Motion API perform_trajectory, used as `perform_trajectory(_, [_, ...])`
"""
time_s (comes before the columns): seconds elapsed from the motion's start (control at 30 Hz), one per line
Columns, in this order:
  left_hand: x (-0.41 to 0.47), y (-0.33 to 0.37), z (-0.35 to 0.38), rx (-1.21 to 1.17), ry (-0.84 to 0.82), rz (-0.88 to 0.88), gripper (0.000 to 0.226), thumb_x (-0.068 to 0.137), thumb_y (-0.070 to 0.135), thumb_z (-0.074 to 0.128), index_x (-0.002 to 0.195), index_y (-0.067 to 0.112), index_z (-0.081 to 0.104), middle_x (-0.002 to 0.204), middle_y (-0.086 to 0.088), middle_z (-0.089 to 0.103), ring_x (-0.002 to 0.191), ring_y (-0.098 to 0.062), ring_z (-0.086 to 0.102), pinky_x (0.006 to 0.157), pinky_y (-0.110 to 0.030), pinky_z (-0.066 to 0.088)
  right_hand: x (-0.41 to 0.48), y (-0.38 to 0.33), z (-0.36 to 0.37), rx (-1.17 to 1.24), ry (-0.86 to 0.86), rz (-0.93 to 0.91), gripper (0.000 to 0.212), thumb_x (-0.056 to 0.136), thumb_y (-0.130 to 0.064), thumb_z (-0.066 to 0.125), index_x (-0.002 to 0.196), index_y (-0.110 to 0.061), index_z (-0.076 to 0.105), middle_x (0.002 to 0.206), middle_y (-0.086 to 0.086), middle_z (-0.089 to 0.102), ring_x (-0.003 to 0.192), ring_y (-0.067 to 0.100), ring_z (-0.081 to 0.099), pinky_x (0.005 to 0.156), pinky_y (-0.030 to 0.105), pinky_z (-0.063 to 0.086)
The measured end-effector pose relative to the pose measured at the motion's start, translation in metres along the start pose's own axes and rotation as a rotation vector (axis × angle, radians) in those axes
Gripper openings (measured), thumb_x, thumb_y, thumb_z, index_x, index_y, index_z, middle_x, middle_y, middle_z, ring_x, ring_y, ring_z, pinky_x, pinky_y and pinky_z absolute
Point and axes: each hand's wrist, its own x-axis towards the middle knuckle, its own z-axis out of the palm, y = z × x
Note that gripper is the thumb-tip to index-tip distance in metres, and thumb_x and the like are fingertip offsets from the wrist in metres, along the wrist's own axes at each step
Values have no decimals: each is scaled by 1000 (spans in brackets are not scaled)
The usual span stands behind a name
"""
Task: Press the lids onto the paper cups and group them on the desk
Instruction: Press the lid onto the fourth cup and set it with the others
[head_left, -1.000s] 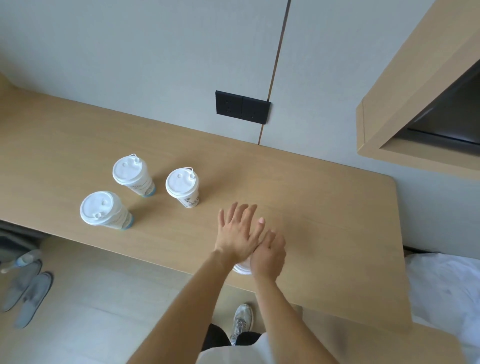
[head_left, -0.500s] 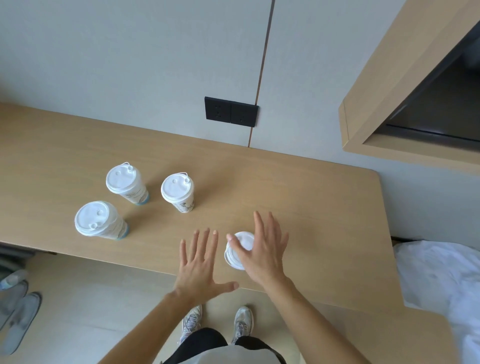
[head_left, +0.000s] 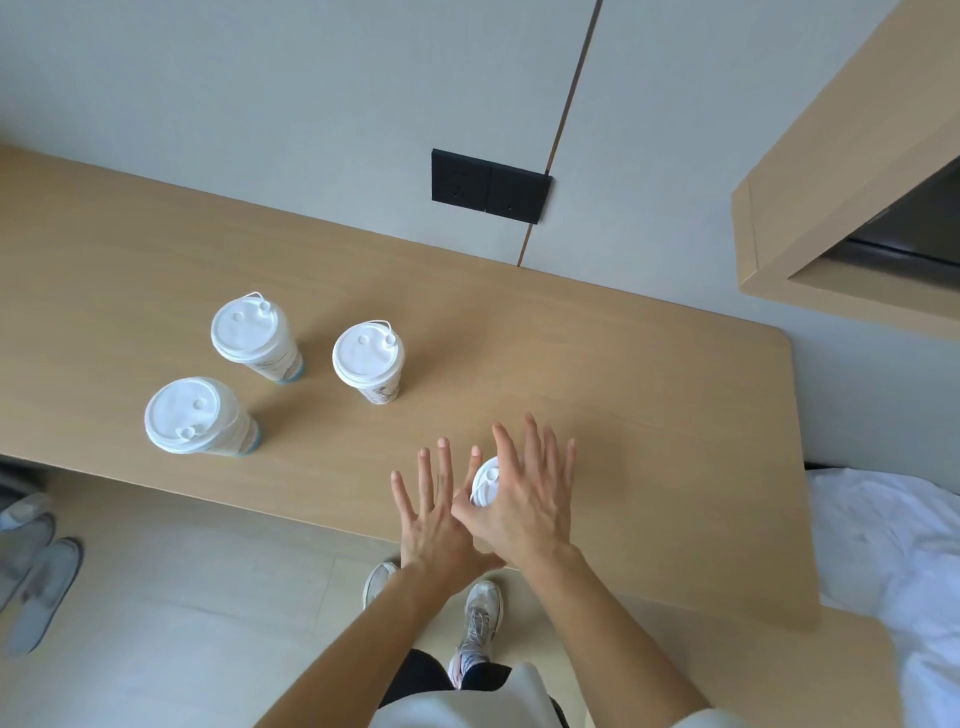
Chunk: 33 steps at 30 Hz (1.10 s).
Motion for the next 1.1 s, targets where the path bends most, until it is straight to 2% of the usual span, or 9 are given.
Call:
perform_trajectory(0.13, [-1,1,-7,43,-47,11,137,70,93,49,137,34,-55,158,-9,-47,147,-34,-41,118,-69,-17,-2,-3,-5,67,-2,32,80,73,-61,57,140,-18,61,151,20,54,133,43,55,112,55,45])
perform_trajectory(0.27, [1,-7,-22,-8,-123,59,117,94,60,58,137,49,-50,165,-12,-39,156,-39,-24,124,-64,2,-2,0,-19,266,-45,94,57,77,-48,71,128,-22,66,141,4,61,124,31,60,98,40,53])
perform_trajectory(0.33, [3,-13,-32,-239,-158,84,84,105,41,49,158,48,-16,174,-10,-12,161,-37,-7,127,-55,13,0,7,-27,404,-122,131,58,74,-44,76,127,-23,65,137,-5,61,125,21,58,101,34,49])
perform_trajectory(0.4, [2,-19,-48,-592,-177,14,55,109,35,44,161,35,29,168,-6,34,157,-29,26,122,-40,29,0,15,-39,620,-126,246,56,72,-43,79,124,-25,67,129,-12,63,118,8,59,100,22,45])
perform_trajectory(0.5, [-12,-28,-81,-974,-244,-173,32,102,50,54,125,36,71,124,-7,73,97,-23,73,86,-37,57,-7,22,-67,1075,-63,538,42,65,-47,77,104,-34,73,112,-17,71,99,-3,66,81,14,48])
perform_trajectory(0.6, [-31,-32,-116,-1189,-254,-148,44,85,70,63,100,33,82,101,-6,80,69,-24,76,64,-32,61,-19,24,-87,1389,-76,665,38,61,-43,77,96,-29,79,101,-7,74,84,5,70,68,25,54])
perform_trajectory(0.7, [-48,-31,-144,-1206,-175,-110,44,91,72,56,100,37,81,97,0,82,65,-25,75,60,-29,59,-31,21,-101,1485,-110,607,49,57,-51,74,100,-27,79,100,-6,73,94,17,66,79,35,49])
perform_trajectory(0.93, [-67,-39,-175,-1128,-78,-84,40,98,63,53,93,37,82,91,1,82,57,-18,67,59,-30,54,-40,1,-126,1543,-100,515,60,64,-48,72,117,-18,74,108,1,69,101,22,63,83,37,47])
perform_trajectory(1.1, [-75,-57,-188,-1187,-255,86,35,101,49,57,109,26,81,109,-4,81,72,-18,65,75,-33,58,-37,-5,-129,1488,-69,486,67,58,-57,70,117,-25,75,123,-4,69,132,27,60,117,51,42])
